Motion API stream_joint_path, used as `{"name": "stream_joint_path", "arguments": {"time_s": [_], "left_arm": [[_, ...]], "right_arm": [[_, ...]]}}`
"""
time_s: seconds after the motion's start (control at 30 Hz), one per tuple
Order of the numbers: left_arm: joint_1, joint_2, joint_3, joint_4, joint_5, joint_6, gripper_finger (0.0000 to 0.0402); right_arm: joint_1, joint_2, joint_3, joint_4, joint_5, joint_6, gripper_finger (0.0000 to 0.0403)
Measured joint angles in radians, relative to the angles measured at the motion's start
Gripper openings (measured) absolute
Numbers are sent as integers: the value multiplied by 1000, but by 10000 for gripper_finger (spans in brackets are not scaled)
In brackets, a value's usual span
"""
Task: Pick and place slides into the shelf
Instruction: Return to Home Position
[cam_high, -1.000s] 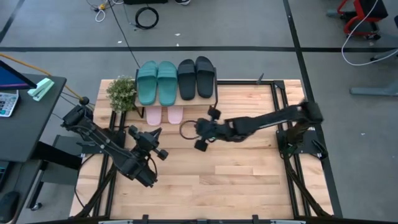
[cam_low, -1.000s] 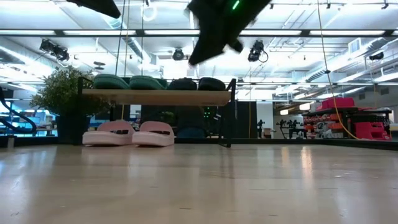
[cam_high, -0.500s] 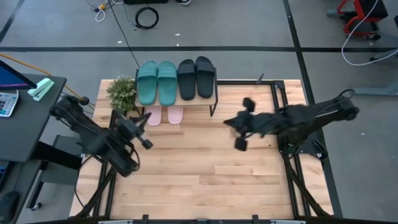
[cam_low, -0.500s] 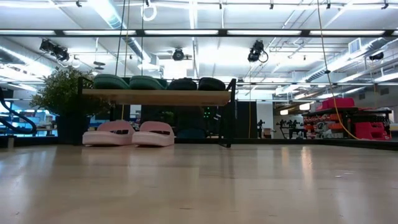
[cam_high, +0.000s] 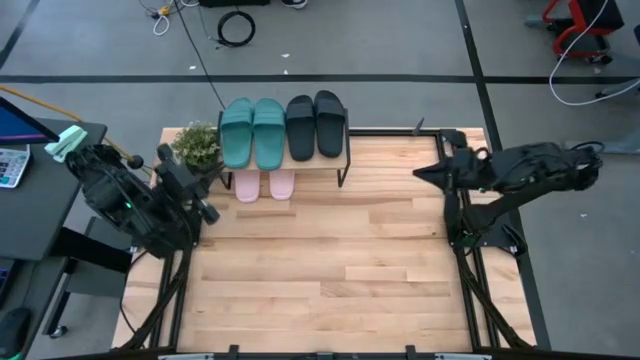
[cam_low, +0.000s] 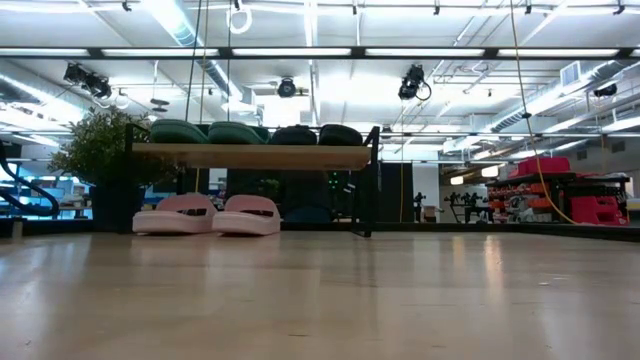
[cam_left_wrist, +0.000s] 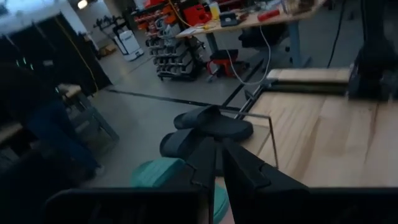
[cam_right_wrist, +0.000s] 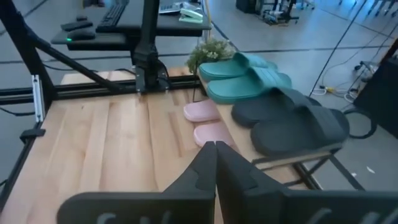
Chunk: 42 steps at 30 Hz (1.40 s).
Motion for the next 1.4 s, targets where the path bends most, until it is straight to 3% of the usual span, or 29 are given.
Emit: {"name": "stream_joint_path", "arguments": {"time_s": [0.27, 0.47, 0.63, 0.77, 0.87, 0.97, 1.1, 1.27, 1.4], "left_arm": [[13, -69, -21, 0, 22, -47, 25], [14, -213, -21, -1, 4, -71, 27], [14, -257, -19, -2, 4, -44, 35], [13, -255, -34, 1, 10, -56, 35], [12, -278, -134, 0, 16, -155, 30], [2, -305, -309, 12, 19, -325, 26], [-30, -328, -570, 160, 19, -480, 24], [-65, -332, -783, 437, 11, -438, 32], [-73, -349, -824, 504, -49, -411, 36]], "right_arm": [[0, -39, 0, -130, 39, 25, 9], [0, -66, 0, -133, 61, 10, 9], [0, -132, -16, -134, 63, -18, 9], [0, -232, -110, -108, 63, 6, 9], [-1, -323, -247, -5, 57, 25, 9], [-1, -397, -400, 133, 32, 2, 9], [-1, -449, -547, 288, 11, -23, 9], [-1, -456, -645, 381, 12, -3, 9], [-2, -457, -690, 439, 12, -11, 9]]}}
